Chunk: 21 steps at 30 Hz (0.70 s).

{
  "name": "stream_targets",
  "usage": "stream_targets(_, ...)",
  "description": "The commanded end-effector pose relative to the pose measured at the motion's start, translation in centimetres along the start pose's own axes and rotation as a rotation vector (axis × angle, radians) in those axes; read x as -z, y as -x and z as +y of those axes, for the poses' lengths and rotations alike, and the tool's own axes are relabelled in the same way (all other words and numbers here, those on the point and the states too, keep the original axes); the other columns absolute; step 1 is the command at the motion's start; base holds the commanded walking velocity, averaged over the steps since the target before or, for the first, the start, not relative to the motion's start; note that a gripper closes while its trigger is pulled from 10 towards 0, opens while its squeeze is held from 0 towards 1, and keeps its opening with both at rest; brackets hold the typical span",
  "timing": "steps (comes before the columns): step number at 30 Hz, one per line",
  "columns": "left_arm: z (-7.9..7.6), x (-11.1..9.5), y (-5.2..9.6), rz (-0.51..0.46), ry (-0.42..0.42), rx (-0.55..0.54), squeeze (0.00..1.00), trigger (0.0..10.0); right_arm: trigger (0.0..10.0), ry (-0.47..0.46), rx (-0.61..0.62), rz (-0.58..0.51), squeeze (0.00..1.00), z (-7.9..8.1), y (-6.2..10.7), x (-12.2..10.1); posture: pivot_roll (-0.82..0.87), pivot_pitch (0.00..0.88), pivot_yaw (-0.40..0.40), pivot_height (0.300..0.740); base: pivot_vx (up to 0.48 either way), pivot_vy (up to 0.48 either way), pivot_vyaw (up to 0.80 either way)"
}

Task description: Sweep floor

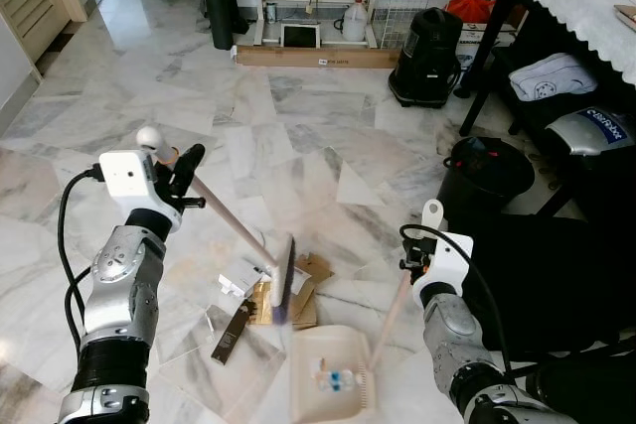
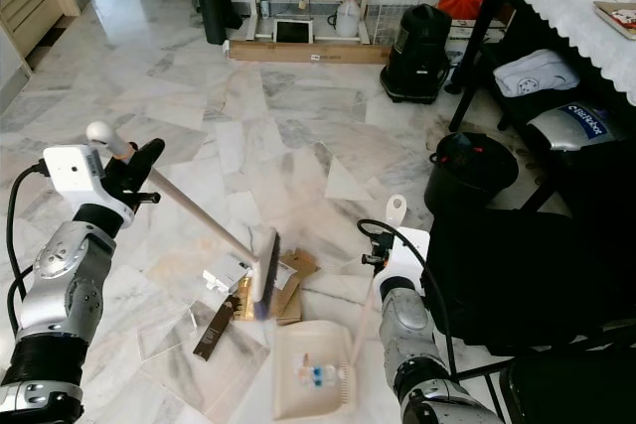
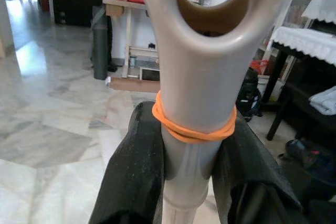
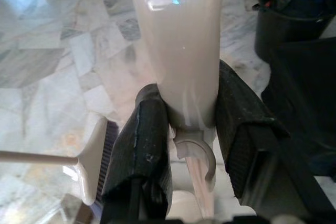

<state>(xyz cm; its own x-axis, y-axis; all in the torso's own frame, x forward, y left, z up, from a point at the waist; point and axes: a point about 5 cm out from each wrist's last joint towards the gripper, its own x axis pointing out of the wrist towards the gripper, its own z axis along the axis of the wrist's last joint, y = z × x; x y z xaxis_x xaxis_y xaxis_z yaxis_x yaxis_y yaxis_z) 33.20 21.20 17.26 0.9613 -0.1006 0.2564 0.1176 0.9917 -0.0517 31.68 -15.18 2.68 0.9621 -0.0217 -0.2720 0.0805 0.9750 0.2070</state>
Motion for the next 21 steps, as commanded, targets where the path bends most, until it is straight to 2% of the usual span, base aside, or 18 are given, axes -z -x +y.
stream_targets(1,-0.2,-0.7,-0.2,-0.038,-0.031,0.015,0.00,10.0,10.0,-0.076,-0.020,0.049,0.00,0.6,0.5,1.4,0.07,0.074,-0.035,0.740,0.000,0.000,0.00)
stream_targets(2,-0.3,0.0,0.0,-0.005,-0.072,0.033,0.00,10.0,10.0,-0.076,-0.023,0.045,0.00,0.5,0.5,1.4,0.07,0.071,-0.036,0.740,0.000,0.000,0.00)
stream_targets(9,-0.3,1.1,0.6,0.013,-0.062,0.021,0.00,10.0,10.0,-0.086,-0.031,-0.009,0.00,0.1,0.4,0.6,0.06,0.066,-0.038,0.740,0.000,0.000,0.00)
stream_targets(15,-0.6,1.8,1.1,0.025,-0.098,0.023,0.00,10.0,10.0,-0.108,-0.039,-0.081,0.00,-0.3,0.3,-0.4,0.06,0.054,-0.039,0.740,0.000,0.000,0.00)
stream_targets(21,-0.7,2.1,1.2,0.027,-0.122,0.029,0.00,10.0,10.0,-0.116,-0.040,-0.109,0.00,-0.4,0.3,-0.8,0.06,0.042,-0.040,0.740,0.000,0.000,0.00)
